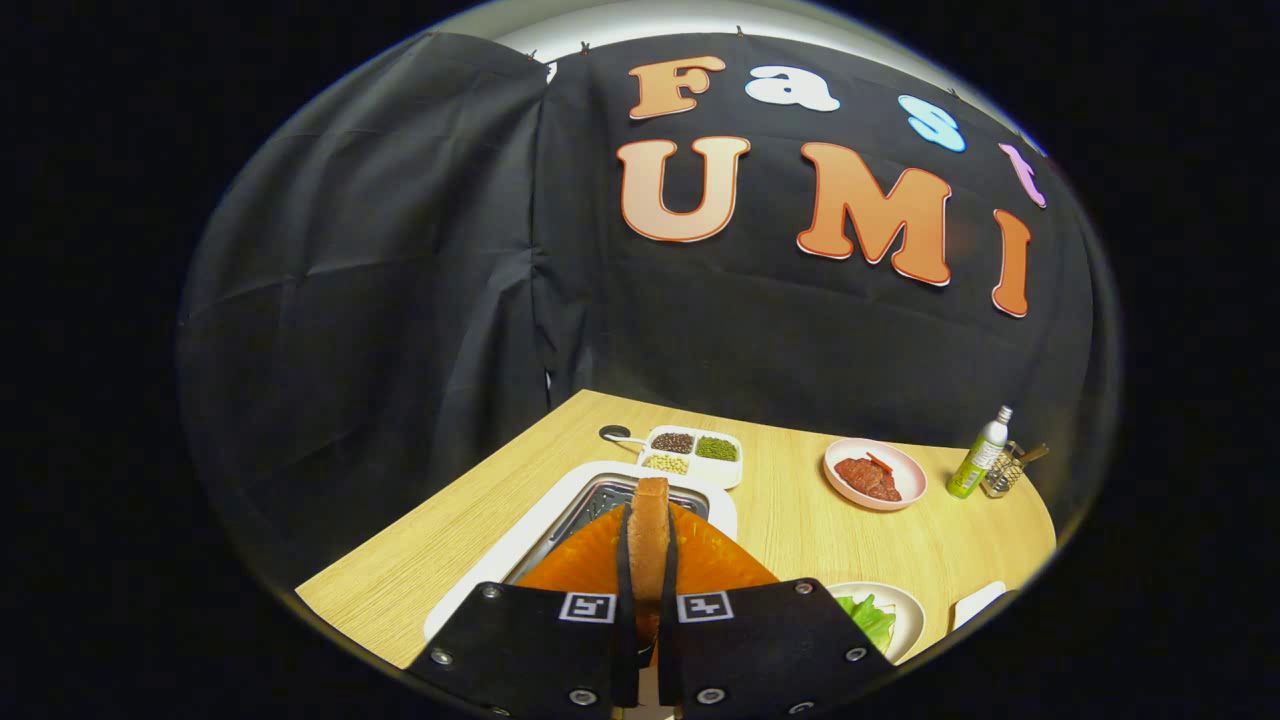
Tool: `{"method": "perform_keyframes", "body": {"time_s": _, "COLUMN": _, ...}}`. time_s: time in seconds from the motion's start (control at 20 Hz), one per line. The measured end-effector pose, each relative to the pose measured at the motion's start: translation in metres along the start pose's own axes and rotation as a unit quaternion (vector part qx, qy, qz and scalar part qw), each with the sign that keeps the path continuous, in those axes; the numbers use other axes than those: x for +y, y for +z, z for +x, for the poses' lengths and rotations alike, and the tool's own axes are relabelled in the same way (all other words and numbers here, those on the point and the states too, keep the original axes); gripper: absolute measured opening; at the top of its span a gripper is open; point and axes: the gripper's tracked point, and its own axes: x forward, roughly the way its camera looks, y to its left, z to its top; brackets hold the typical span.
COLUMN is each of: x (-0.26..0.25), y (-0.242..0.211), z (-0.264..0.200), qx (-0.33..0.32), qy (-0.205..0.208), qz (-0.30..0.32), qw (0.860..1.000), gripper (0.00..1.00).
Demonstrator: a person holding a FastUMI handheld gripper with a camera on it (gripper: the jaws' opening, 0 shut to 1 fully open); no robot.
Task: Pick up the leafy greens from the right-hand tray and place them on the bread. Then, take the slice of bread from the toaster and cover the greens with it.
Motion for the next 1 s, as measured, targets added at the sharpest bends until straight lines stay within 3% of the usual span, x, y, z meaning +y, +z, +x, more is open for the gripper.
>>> {"method": "perform_keyframes", "body": {"time_s": 1.0, "x": -0.030, "y": 0.064, "z": -0.051, "qx": -0.061, "qy": 0.045, "qz": 0.086, "qw": 0.993, "gripper": 0.08}}
